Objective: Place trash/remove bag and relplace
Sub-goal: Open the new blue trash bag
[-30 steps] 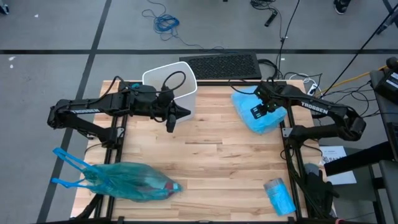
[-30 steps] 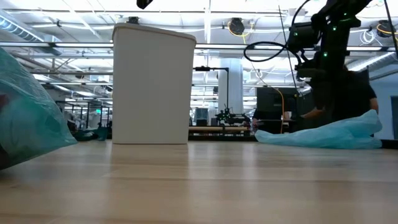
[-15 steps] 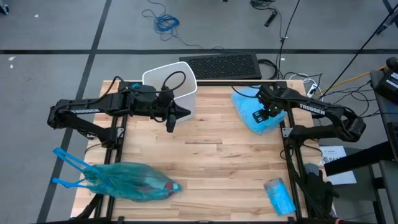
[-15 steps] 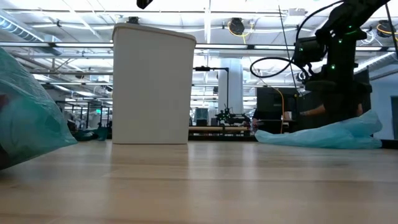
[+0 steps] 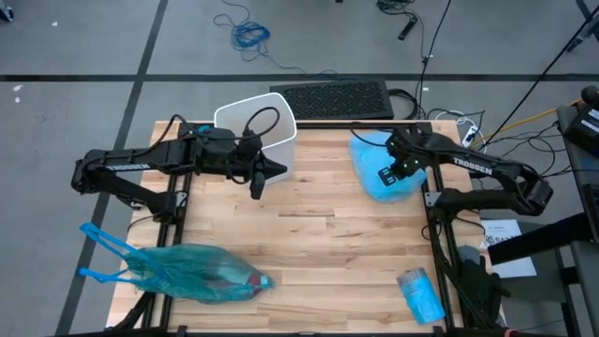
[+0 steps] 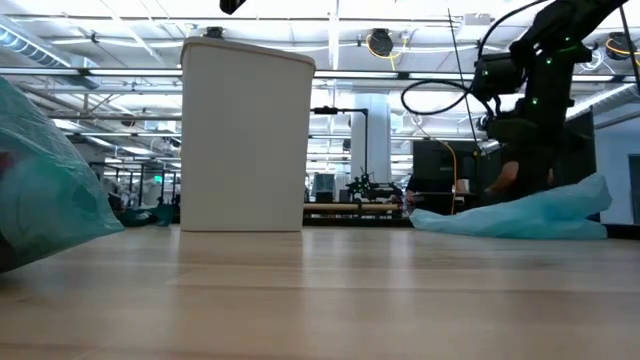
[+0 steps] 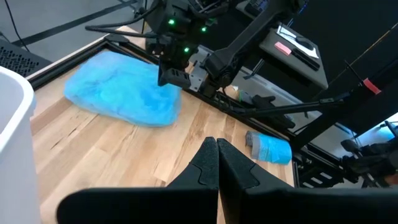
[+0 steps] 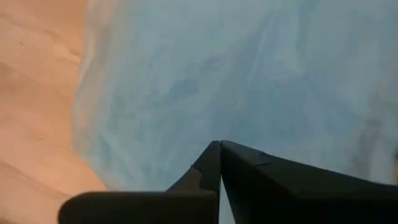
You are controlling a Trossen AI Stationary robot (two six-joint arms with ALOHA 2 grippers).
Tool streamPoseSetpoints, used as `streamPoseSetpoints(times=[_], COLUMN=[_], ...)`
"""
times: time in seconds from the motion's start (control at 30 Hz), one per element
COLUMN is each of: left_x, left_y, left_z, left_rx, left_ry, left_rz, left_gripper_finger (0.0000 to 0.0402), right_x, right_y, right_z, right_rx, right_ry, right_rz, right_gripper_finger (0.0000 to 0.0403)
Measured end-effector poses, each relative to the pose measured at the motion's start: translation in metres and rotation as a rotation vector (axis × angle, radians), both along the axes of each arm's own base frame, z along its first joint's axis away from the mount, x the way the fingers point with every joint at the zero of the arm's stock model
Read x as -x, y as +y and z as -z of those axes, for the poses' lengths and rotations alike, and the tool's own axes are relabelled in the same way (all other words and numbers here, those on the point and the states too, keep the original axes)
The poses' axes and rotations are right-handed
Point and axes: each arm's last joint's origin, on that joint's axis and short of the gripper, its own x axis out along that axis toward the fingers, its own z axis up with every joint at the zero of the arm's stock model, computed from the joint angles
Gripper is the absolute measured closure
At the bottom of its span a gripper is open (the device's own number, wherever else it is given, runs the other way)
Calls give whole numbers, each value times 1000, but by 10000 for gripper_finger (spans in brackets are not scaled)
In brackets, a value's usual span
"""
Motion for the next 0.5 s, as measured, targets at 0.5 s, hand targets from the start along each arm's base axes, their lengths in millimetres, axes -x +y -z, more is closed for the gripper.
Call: streamPoseSetpoints(times=[0.5], left_x=[0], left_y=[0], left_z=[0], left_rx=[1], left_ry=[0], left_rz=[6], left_gripper_finger=[401], right_x=[25], right_y=[12], right_z=[-34], right_rx=[176], right_ry=[-186], right_rz=[42], right_gripper_finger=[276])
